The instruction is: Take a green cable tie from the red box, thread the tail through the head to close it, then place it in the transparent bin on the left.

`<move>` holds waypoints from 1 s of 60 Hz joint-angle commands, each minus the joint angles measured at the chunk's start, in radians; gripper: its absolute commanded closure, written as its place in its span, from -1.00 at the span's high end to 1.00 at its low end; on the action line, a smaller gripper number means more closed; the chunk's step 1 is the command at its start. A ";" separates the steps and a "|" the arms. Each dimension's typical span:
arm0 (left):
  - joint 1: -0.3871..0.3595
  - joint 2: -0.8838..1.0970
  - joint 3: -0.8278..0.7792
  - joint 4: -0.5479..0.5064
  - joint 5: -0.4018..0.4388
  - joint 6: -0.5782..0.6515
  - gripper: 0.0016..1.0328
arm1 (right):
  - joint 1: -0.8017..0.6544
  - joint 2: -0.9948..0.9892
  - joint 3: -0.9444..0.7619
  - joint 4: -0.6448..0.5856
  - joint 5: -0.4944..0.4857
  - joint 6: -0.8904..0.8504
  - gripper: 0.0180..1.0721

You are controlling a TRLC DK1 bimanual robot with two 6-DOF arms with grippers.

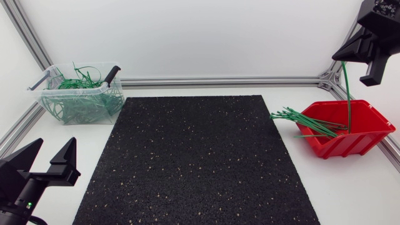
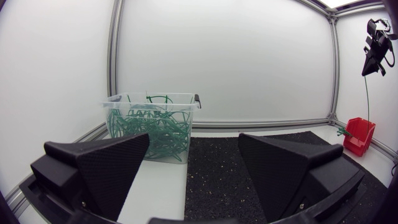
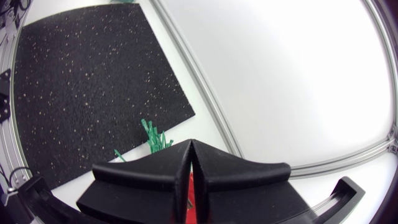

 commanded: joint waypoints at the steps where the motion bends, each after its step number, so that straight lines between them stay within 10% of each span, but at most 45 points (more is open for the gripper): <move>1: 0.006 -0.001 -0.038 -0.027 0.002 -0.025 0.92 | 0.017 -0.042 0.069 -0.008 -0.027 0.106 -0.89; 60: 0.008 0.000 -0.038 -0.028 0.002 -0.025 0.92 | 0.546 0.052 0.308 -0.197 -0.064 0.718 -0.89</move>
